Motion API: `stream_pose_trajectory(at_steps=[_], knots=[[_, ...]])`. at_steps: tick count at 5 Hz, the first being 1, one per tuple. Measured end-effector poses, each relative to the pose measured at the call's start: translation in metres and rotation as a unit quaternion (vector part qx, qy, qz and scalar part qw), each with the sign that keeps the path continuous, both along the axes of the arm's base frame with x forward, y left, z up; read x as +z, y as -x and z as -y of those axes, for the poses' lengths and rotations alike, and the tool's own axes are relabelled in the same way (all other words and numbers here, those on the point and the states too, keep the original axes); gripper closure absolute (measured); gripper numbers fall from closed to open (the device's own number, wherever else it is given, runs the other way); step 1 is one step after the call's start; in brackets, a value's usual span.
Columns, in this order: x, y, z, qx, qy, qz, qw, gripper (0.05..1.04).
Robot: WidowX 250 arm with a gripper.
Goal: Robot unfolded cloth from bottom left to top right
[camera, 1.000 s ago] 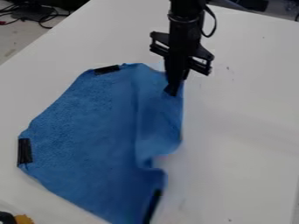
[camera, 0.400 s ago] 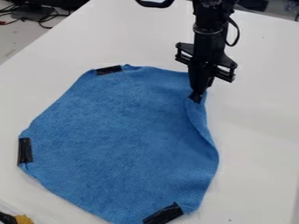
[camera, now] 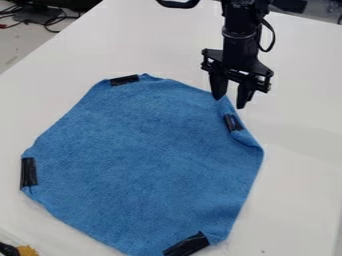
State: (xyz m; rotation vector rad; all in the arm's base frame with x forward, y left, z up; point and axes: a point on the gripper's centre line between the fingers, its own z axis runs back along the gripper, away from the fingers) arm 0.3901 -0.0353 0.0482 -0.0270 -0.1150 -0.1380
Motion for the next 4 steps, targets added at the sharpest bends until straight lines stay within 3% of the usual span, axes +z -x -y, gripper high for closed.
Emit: stream_pose_trajectory(at_steps=[1,2,4], knots=[[0.006,-0.002,0.002,0.014,-0.004,0.0,0.9999,0.086],[0.005,0.001,0.003,0.019,-0.017,-0.008,0.9996,0.079],[0.011,0.029,-0.024,0.035,-0.035,0.011,0.9987,0.083]])
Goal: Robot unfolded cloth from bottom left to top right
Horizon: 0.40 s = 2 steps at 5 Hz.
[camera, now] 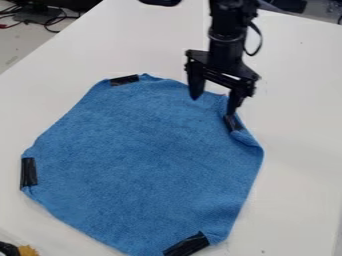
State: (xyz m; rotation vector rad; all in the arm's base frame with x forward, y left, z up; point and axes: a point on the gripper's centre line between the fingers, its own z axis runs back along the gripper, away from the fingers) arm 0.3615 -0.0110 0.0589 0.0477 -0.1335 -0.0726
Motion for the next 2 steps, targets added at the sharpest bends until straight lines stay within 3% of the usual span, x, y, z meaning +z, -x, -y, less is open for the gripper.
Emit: stream_pose_trajectory(at_steps=[1,2], knots=[[0.003,0.013,-0.025,0.02,-0.006,0.006,0.9998,0.083],[-0.001,0.021,-0.043,0.039,0.003,0.003,0.9992,0.083]])
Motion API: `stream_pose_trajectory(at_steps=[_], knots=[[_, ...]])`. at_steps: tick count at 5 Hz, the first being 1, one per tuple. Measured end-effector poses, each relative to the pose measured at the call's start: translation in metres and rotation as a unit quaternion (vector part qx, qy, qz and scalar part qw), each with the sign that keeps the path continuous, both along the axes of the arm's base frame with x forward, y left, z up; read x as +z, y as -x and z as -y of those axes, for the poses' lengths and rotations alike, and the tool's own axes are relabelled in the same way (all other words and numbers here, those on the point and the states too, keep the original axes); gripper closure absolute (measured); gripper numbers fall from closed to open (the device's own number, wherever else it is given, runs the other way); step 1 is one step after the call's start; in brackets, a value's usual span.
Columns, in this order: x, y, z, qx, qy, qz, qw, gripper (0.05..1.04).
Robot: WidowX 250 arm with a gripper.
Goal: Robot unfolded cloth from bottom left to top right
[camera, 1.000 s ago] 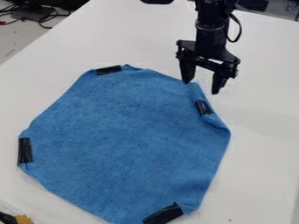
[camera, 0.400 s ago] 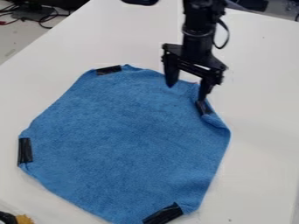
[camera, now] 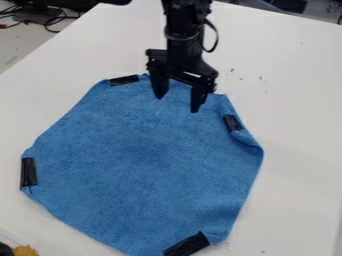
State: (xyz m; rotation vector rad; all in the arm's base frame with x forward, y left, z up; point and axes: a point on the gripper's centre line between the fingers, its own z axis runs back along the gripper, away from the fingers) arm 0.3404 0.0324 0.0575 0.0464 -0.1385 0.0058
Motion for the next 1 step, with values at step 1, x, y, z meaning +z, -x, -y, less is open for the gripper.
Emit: stream_pose_trajectory(at_steps=[1], knots=[[-0.0048,0.0043,-0.0063,0.012,0.01,-0.002,0.9999,0.083]])
